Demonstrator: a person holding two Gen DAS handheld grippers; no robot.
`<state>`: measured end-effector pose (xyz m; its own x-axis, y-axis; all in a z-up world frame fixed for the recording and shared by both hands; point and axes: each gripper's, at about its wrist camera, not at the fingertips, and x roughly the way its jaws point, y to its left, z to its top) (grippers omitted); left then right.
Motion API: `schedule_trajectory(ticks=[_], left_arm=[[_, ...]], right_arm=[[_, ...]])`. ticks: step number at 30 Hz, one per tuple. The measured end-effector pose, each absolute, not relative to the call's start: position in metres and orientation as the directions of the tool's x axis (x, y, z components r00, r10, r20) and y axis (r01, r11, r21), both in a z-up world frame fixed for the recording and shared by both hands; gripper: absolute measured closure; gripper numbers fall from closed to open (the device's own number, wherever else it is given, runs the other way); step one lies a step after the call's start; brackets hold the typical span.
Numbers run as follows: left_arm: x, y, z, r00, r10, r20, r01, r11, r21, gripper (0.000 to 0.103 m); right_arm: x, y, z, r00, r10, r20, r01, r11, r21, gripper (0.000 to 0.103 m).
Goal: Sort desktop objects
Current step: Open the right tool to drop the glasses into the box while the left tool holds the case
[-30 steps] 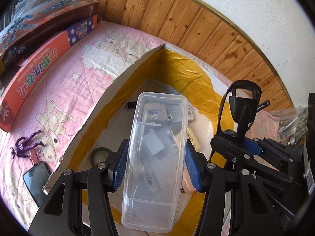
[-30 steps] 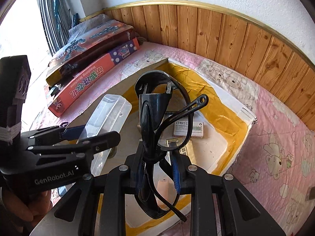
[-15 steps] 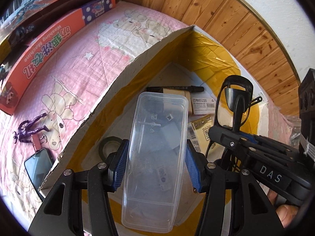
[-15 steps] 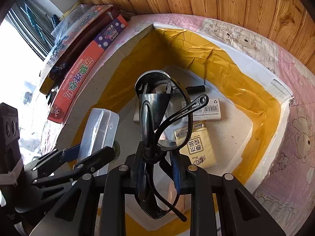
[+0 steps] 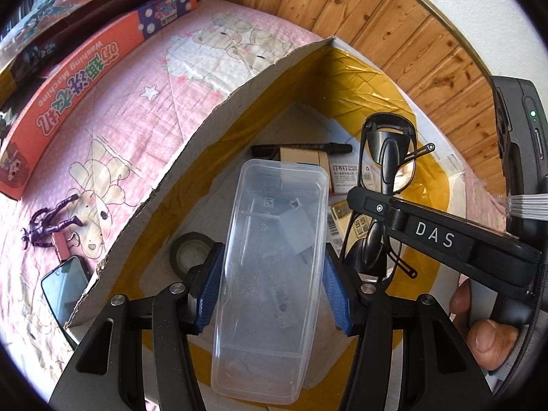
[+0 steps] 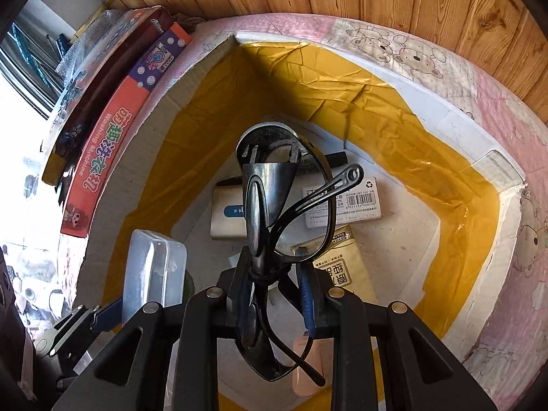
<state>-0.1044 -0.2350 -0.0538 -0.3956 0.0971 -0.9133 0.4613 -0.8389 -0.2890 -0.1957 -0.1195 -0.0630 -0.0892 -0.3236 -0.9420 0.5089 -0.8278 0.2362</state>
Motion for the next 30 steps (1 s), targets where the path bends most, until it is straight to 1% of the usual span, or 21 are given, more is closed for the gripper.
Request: schedule_trajectory(ticks=[2,3,4,5,12,14,15,17,21,24,26,30], left_arm=[[-0.104,-0.236,-0.053,-0.398,0.111,-0.911,0.462,-0.833,-0.304,0.046],[-0.104,-0.236,-0.053,-0.395,0.114,-0.912,0.462,-0.833,-0.304,0.045],[-0.104,-0.237,-0.052,-0.394,0.117,-0.912,0.461,-0.833,-0.306,0.045],[-0.103,-0.237,-0.052,-0.395,0.125,-0.91,0.46,-0.831,-0.314,0.045],[-0.098,-0.238,-0.042,-0.41,0.129,-0.903,0.447,-0.835,-0.322,0.045],[-0.094,-0.238,-0.038,-0.417,0.13,-0.9,0.441,-0.837,-0.325,0.045],[-0.093,-0.238,-0.036,-0.421,0.127,-0.898,0.436,-0.84,-0.323,0.045],[-0.09,-0.239,-0.032,-0.425,0.115,-0.898,0.432,-0.846,-0.313,0.045],[-0.082,-0.241,-0.024,-0.444,0.079,-0.892,0.431,-0.855,-0.29,0.045],[-0.075,-0.239,-0.015,-0.47,0.056,-0.881,0.421,-0.863,-0.28,0.045],[-0.07,-0.239,-0.009,-0.489,0.047,-0.871,0.416,-0.865,-0.281,0.045],[-0.063,-0.235,0.002,-0.532,0.031,-0.846,0.396,-0.874,-0.281,0.045]], right_arm=[[-0.196,-0.115,-0.062,-0.099,-0.322,-0.942,0.49,-0.839,0.235,0.069],[-0.196,-0.112,-0.061,-0.103,-0.324,-0.941,0.485,-0.842,0.237,0.06],[-0.195,-0.11,-0.06,-0.108,-0.323,-0.94,0.482,-0.844,0.235,0.054],[-0.194,-0.107,-0.058,-0.114,-0.322,-0.94,0.483,-0.845,0.231,0.053],[-0.182,-0.091,-0.042,-0.116,-0.335,-0.935,0.507,-0.829,0.234,0.05],[-0.176,-0.092,-0.037,-0.122,-0.334,-0.935,0.523,-0.822,0.225,0.046],[-0.171,-0.091,-0.034,-0.123,-0.332,-0.935,0.536,-0.816,0.219,0.042],[-0.162,-0.093,-0.03,-0.121,-0.33,-0.936,0.57,-0.795,0.207,0.041],[-0.139,-0.09,-0.018,-0.157,-0.314,-0.937,0.644,-0.752,0.144,0.04],[-0.12,-0.082,-0.005,-0.205,-0.318,-0.926,0.699,-0.71,0.089,0.037],[-0.105,-0.078,0.002,-0.25,-0.313,-0.916,0.737,-0.675,0.029,0.034],[-0.074,-0.068,0.01,-0.33,-0.294,-0.897,0.787,-0.611,-0.089,0.033]])
